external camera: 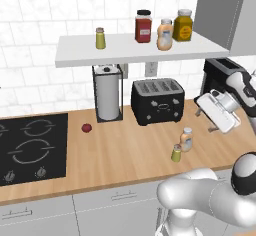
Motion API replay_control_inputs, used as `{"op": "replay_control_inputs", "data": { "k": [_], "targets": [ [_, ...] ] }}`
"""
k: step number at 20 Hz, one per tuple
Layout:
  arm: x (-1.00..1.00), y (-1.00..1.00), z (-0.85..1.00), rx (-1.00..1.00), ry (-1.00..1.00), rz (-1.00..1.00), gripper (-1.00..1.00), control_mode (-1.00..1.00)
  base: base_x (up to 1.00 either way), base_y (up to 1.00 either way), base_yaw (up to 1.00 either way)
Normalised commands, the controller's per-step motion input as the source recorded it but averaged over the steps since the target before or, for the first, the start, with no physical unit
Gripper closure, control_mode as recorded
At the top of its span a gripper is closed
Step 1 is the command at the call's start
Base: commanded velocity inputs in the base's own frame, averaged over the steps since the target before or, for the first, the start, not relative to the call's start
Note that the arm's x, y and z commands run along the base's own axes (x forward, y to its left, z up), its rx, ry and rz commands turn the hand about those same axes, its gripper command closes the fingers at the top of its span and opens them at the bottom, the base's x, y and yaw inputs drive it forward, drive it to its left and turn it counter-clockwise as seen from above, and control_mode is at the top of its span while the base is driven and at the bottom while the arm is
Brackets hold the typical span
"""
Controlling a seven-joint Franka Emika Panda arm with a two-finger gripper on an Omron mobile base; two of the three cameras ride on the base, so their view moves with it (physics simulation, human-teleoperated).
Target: Put the shaker and condiment bottle from the counter next to their counterparts in the cabinet.
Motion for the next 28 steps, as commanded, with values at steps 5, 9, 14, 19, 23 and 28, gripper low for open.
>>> {"op": "replay_control_inputs", "data": {
  "k": [5,9,14,19,23,28],
  "targets": [
    [0.05,0.01,-0.32,-0.07,0.00,0.00,-1.00,-1.00,0.00,0.00,0.00],
    [0.16,0.06,-0.20,-0.09,0.00,0.00,-1.00,-1.00,0.00,0.00,0.00],
    [0.29,0.02,-0.11,-0.05,0.00,0.00,-1.00,-1.00,0.00,0.00,0.00],
    [0.43,0.00,0.00,0.00,0.00,0.00,-1.00,-1.00,0.00,0.00,0.00],
    [0.38,0.00,-0.05,0.00,0.00,0.00,-1.00,-1.00,0.00,0.00,0.00],
    [0.20,0.00,-0.15,0.00,0.00,0.00,-1.00,-1.00,0.00,0.00,0.00]
  ]
}}
